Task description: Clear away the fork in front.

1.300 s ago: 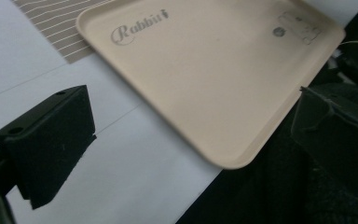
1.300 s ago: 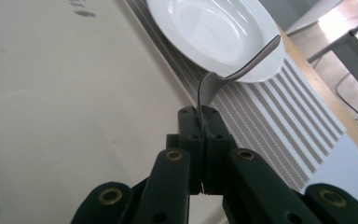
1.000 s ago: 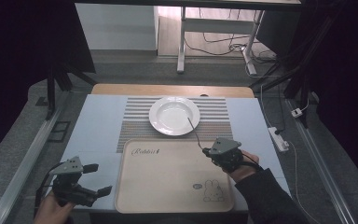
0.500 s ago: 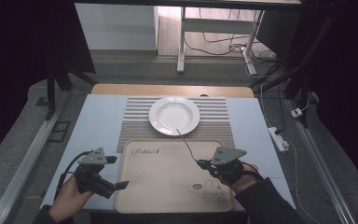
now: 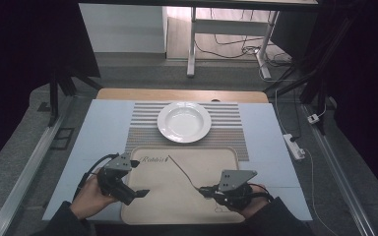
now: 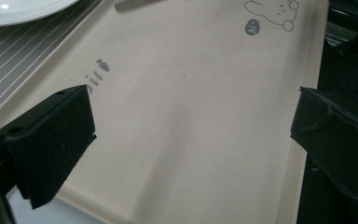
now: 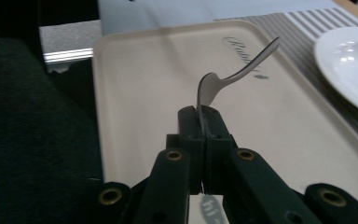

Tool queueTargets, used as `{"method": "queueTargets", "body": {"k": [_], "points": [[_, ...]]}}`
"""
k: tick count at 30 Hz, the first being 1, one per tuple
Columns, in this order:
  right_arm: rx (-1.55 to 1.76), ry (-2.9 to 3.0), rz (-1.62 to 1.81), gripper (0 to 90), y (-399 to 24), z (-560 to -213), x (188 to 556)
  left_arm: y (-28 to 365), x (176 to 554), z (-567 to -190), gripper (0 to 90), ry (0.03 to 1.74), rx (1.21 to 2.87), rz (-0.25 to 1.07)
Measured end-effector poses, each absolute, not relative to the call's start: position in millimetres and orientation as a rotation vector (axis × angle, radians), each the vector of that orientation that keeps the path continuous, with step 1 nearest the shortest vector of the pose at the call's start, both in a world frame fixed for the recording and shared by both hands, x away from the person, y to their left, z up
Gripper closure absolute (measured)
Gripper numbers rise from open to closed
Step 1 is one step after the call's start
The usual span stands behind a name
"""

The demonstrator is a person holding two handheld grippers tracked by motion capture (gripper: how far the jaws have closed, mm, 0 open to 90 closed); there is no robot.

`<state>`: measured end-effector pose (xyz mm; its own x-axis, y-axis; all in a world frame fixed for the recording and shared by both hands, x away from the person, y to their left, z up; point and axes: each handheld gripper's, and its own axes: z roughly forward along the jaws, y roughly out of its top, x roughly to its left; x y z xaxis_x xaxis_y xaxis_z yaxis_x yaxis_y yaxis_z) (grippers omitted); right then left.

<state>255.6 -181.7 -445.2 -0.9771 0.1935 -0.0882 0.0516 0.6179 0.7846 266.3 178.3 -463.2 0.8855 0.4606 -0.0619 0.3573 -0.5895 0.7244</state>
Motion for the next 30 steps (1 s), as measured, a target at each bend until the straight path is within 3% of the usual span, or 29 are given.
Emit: {"method": "queueTargets", "body": {"k": [19,29,30], "points": [[0.055,2.804,1.362,89.5,-165,-449,231,126,289,-466,1.2,0.231,2.425,0.099],[0.016,2.835,1.384,89.5,-163,-450,230,104,287,-471,15.0,0.056,2.498,0.105],[0.013,2.841,1.39,89.5,-162,-451,230,103,285,-471,20.4,0.022,2.501,0.1]]}}
